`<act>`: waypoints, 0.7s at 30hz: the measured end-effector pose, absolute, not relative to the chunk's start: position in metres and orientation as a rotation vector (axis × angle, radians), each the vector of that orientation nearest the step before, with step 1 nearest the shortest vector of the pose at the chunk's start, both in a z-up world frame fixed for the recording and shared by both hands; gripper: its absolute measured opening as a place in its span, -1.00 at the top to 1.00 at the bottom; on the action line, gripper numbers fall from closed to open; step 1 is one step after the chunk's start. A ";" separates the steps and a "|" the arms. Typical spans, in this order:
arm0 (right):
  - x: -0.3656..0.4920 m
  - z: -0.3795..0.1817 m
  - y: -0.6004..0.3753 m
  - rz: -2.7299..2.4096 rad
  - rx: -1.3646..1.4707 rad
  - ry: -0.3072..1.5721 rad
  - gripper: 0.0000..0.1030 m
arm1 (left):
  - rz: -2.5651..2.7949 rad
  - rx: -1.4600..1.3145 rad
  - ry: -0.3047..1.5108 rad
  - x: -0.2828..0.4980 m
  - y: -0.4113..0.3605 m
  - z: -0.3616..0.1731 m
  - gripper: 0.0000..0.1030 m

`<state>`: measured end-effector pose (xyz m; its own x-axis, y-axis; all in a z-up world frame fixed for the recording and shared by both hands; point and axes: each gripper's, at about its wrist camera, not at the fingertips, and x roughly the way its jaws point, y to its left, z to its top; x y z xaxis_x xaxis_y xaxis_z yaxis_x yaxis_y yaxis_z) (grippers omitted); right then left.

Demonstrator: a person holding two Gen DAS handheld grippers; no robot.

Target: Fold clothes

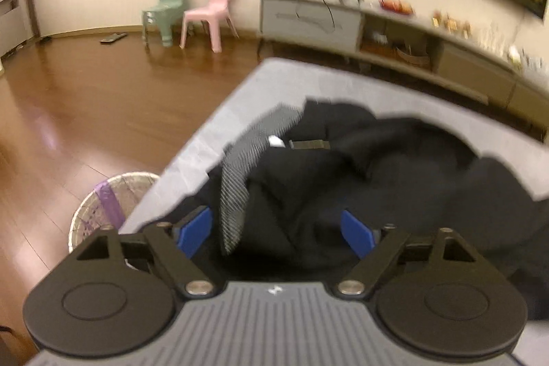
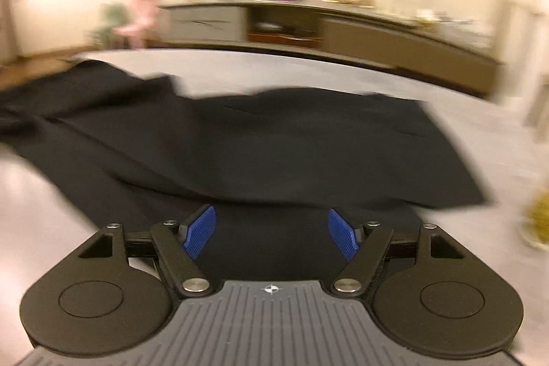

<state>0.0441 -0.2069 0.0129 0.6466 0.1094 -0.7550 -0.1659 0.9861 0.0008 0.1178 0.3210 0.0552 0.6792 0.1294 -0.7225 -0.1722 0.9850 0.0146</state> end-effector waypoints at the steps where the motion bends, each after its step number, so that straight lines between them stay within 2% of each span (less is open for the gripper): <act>1: 0.047 0.013 -0.199 0.195 -0.073 0.853 -0.45 | 0.142 -0.031 0.812 0.115 0.315 0.054 -0.59; 5: 0.057 0.011 -0.169 0.348 -0.081 0.847 -0.44 | 0.148 0.191 0.896 0.109 0.298 0.031 -0.60; 8: 0.065 0.010 -0.147 0.463 -0.087 0.841 -0.32 | 0.233 0.347 0.985 0.105 0.307 0.005 -0.44; 12: 0.048 0.019 -0.157 0.645 -0.070 0.933 -0.30 | 0.360 0.529 1.019 0.085 0.326 -0.002 -0.45; 14: 0.040 0.025 -0.168 0.673 -0.067 0.957 -0.31 | 0.377 0.450 0.990 0.077 0.337 0.015 -0.41; 16: 0.041 0.035 -0.183 0.644 -0.020 0.914 -0.33 | 0.344 0.290 0.886 0.068 0.341 0.048 -0.40; 18: 0.049 0.049 -0.200 0.582 0.059 0.829 -0.46 | 0.239 0.112 0.799 0.067 0.335 0.074 -0.50; 21: 0.069 0.058 -0.192 0.470 -0.007 0.738 -0.47 | 0.155 0.019 0.814 0.092 0.313 0.070 -0.56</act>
